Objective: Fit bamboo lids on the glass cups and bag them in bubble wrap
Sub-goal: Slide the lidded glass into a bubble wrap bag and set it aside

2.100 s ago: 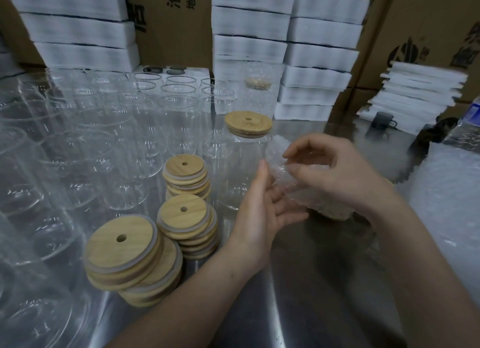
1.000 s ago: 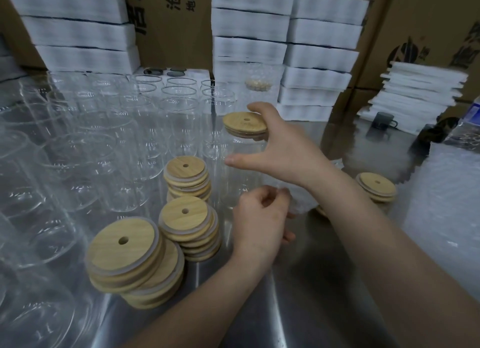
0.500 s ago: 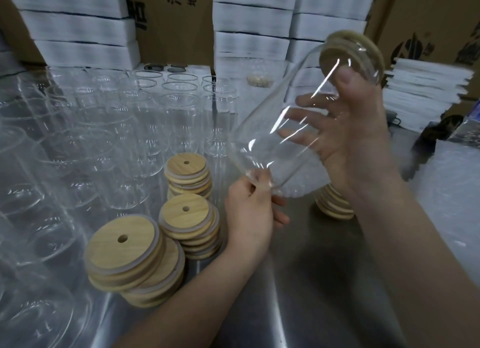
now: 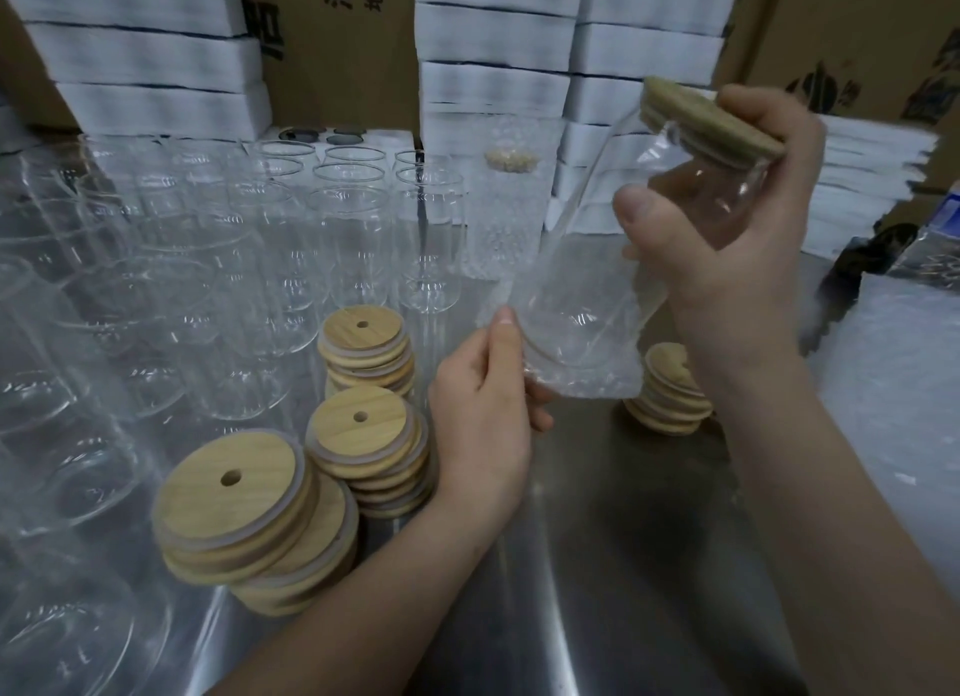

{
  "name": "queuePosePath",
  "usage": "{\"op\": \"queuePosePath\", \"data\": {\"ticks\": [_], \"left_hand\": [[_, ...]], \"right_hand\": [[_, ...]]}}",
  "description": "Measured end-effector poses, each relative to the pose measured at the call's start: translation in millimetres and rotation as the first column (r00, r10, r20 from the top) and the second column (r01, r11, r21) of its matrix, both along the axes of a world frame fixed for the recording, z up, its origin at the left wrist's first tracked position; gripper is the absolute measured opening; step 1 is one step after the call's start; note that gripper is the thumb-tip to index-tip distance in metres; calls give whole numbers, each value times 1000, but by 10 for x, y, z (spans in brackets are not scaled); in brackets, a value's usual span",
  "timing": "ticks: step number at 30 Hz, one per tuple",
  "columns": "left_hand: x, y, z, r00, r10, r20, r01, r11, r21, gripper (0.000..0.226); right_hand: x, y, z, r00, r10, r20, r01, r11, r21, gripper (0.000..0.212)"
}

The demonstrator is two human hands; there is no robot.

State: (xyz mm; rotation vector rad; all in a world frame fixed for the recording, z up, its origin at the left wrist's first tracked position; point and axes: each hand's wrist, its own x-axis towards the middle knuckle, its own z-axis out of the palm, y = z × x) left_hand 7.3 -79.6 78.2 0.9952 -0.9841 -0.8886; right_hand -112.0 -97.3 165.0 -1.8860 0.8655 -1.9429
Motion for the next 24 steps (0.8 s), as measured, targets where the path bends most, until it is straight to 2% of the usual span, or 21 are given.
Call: {"op": "queuePosePath", "data": {"ticks": [5, 9, 13, 17, 24], "left_hand": [[9, 21, -7, 942, 218, 256, -155, 958, -242, 46], [26, 59, 1, 886, 265, 380, -125, 926, -355, 33], [-17, 69, -12, 802, 293, 520, -70, 912, -405, 62], [-22, 28, -34, 752, 331, 569, -68, 899, -433, 82], [40, -43, -44, 783, 406, 472, -148, 858, -491, 81]], "right_hand": [[-2, -67, -69, 999, -3, -35, 1, 999, -45, 64], [12, -108, -117, 998, -17, 61, 19, 999, -26, 62], [32, -127, -155, 986, -49, 157, 39, 997, 68, 59], [73, -132, -190, 981, -27, 195, 2, 992, 126, 55], [181, -121, -264, 993, 65, 95, -74, 993, 95, 59]]}}
